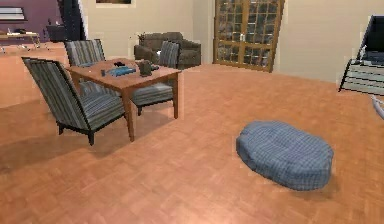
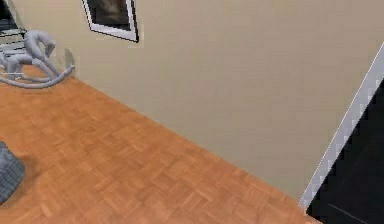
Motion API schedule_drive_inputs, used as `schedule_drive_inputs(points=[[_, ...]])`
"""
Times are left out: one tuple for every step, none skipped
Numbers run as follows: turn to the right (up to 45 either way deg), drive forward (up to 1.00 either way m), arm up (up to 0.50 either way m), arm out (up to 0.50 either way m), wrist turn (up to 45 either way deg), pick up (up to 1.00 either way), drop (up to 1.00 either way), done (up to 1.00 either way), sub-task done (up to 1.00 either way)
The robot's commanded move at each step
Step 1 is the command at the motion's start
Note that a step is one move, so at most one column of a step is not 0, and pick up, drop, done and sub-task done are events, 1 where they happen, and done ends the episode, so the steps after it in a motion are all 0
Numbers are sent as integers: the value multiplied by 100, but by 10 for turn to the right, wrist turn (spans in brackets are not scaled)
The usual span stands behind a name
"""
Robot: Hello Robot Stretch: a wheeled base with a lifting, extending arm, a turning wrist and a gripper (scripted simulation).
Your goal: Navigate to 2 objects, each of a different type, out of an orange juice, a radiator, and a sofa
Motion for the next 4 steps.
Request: schedule_drive_inputs(points=[[450,0,0,0,0,0,0,0,0],[360,0,0,0,0,0,0,0,0],[0,10,0,0,0,0,0,0,0],[-450,0,0,0,0,0,0,0,0]])
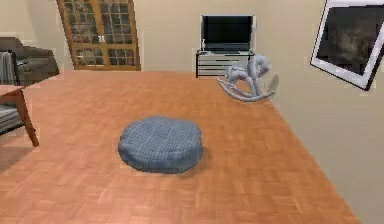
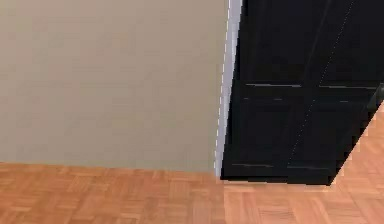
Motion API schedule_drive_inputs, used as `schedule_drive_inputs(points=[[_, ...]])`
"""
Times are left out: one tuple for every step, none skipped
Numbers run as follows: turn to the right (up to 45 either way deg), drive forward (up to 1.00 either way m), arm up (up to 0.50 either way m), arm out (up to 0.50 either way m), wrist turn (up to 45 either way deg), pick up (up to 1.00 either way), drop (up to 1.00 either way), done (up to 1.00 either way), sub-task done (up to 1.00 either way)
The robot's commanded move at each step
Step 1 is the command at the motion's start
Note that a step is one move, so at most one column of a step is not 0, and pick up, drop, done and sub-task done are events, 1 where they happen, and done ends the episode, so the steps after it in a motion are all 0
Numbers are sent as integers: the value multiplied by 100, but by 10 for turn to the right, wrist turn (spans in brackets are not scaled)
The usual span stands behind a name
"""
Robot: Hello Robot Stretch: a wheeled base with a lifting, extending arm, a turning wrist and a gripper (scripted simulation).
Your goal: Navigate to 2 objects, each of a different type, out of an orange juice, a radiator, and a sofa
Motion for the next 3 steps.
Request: schedule_drive_inputs(points=[[-390,0,0,0,0,0,0,0,0],[0,60,0,0,0,0,0,0,0],[-30,0,0,0,0,0,0,0,0]])
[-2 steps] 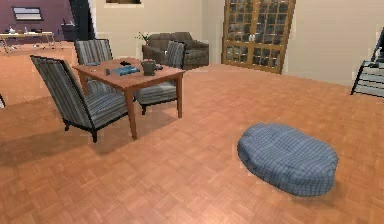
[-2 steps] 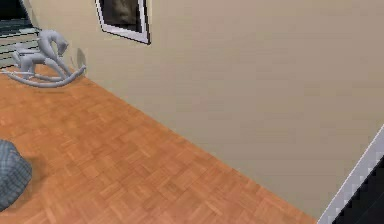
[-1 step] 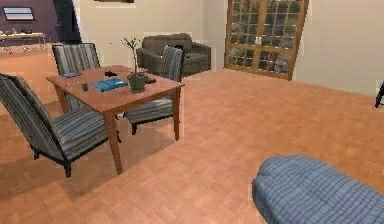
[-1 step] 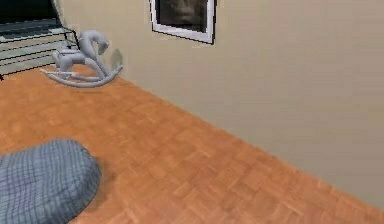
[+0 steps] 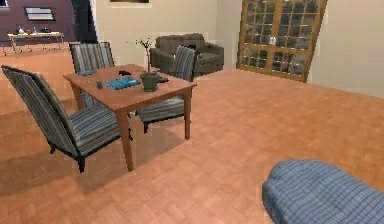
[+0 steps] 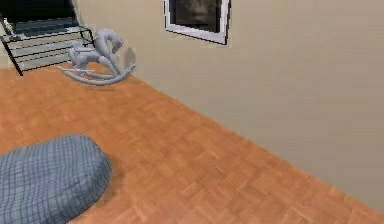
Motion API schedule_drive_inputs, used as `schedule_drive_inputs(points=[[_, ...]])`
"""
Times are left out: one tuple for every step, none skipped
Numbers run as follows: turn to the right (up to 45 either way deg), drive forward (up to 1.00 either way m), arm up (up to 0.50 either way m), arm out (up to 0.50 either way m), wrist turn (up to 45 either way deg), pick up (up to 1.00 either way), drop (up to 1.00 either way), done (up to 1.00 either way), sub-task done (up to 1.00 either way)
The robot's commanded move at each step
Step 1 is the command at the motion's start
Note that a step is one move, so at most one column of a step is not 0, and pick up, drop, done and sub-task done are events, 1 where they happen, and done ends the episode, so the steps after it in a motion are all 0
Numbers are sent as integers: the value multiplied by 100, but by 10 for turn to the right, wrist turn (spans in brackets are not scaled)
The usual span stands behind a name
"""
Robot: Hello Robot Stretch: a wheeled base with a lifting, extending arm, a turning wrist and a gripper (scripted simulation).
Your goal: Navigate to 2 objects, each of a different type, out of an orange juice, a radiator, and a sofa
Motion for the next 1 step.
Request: schedule_drive_inputs(points=[[0,100,0,0,0,0,0,0,0]])
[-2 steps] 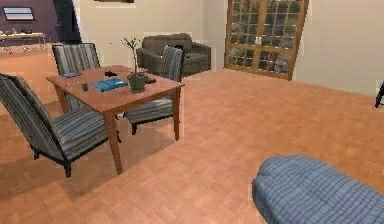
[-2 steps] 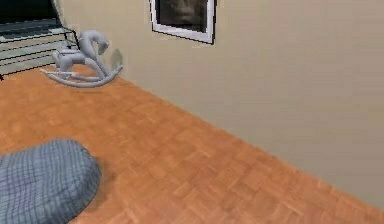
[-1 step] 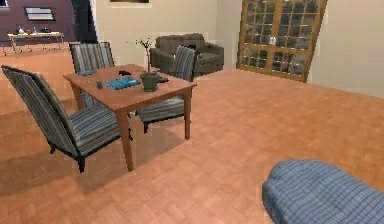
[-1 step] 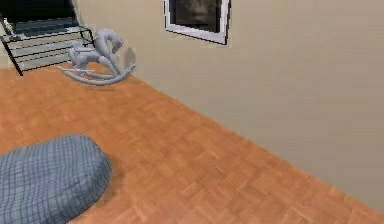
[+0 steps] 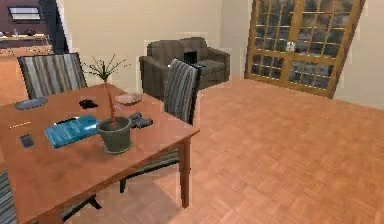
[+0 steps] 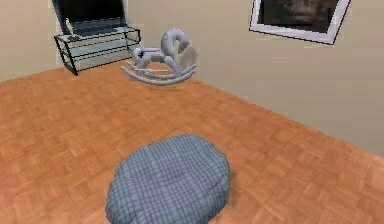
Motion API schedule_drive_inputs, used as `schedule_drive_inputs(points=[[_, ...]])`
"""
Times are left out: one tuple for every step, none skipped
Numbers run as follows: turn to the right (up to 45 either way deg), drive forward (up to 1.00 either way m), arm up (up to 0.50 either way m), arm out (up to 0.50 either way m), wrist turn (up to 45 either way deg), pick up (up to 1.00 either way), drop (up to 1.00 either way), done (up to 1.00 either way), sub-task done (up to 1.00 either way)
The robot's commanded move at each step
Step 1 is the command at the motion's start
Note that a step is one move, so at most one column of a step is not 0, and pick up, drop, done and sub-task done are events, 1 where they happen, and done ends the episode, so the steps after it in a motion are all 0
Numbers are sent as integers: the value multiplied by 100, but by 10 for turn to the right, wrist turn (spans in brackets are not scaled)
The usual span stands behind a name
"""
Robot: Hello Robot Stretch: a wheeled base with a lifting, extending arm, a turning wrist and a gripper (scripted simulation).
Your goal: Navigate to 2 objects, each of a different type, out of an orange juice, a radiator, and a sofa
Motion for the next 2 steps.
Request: schedule_drive_inputs(points=[[0,40,0,0,0,0,0,0,0],[330,0,0,0,0,0,0,0,0]])
